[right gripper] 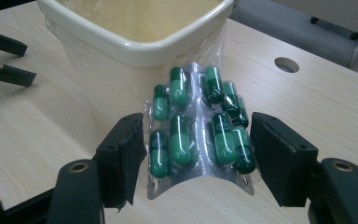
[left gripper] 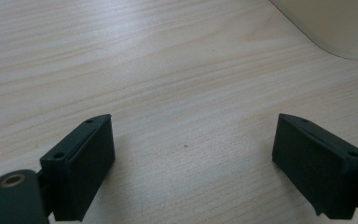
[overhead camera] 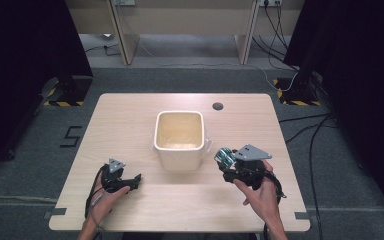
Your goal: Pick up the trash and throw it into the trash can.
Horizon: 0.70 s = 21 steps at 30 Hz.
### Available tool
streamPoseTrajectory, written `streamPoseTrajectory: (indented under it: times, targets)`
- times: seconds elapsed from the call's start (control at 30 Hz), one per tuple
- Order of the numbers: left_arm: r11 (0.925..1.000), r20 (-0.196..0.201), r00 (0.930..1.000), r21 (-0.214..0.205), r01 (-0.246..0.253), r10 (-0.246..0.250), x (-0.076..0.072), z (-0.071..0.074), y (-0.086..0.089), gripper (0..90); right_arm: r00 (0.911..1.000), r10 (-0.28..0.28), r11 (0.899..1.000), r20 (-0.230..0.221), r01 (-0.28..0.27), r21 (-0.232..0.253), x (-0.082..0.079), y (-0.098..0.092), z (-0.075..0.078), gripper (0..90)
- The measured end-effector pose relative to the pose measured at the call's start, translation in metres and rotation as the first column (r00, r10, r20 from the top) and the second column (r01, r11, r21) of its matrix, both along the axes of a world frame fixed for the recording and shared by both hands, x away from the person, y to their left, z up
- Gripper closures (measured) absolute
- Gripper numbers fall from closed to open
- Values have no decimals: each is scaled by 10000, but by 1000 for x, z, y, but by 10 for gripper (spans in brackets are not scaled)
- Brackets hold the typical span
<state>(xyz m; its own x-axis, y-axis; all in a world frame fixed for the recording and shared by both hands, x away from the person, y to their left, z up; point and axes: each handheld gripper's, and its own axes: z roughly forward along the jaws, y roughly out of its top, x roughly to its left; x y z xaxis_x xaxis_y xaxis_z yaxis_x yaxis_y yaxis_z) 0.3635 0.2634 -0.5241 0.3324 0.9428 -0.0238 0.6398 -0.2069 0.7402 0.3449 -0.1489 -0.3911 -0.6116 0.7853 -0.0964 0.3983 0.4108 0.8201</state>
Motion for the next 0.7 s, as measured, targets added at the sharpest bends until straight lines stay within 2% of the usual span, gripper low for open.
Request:
streamPoseTrajectory:
  times: [0.7]
  targets:
    - [10000,-28,10000,-13,16,-16,1,0,0,113,9989,426,9990,169,-425,-115,33,30,30,368]
